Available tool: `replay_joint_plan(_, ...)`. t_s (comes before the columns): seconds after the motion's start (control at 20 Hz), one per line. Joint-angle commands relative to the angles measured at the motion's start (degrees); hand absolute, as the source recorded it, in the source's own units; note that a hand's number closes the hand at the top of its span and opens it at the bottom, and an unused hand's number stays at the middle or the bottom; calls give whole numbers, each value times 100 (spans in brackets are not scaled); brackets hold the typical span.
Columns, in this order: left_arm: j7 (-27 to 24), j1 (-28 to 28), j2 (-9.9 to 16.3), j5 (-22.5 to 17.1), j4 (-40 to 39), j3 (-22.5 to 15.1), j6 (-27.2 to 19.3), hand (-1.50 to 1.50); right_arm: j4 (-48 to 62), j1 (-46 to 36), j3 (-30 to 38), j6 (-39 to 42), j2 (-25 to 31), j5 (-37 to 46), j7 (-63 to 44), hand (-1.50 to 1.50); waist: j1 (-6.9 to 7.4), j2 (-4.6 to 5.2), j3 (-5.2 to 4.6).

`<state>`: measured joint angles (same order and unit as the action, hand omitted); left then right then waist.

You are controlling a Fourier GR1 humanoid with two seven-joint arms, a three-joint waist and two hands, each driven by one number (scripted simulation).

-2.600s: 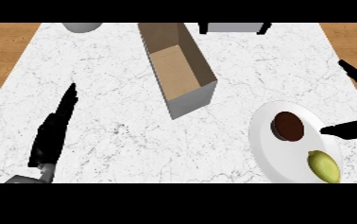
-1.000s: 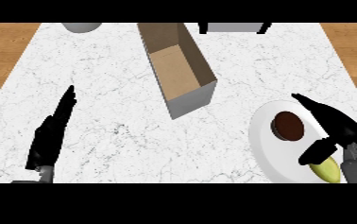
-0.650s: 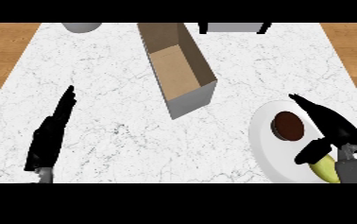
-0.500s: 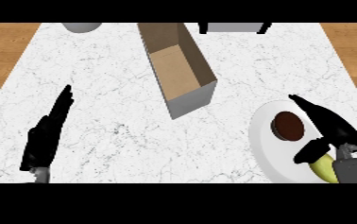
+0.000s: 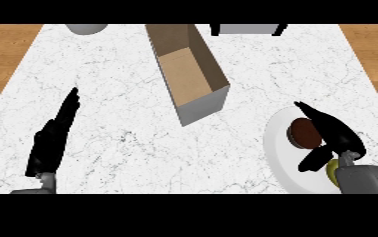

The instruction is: Pick the cupcake from the plate and place it in the cardboard box

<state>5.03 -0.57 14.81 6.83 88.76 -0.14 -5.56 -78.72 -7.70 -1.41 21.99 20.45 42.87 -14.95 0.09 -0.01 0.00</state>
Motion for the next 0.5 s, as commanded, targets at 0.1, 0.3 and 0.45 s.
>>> replay_joint_plan(0.1, 238, -82, -114, 56, 314, 152, 124, 0, 509, -332, 281, 295, 318, 127, 395, -150, 8, 0, 0)
replay_joint_plan(0.3, -65, -97, -274, 228, 54, 197, 145, 0, 445, -186, 78, 148, -206, 320, 153, -150, 3, 0, 0)
replay_joint_plan(0.45, 0, -27, -389, 371, 48, 116, 131, 0, 910, -246, 257, -81, -58, 309, 804, 150, 6, 2, 1)
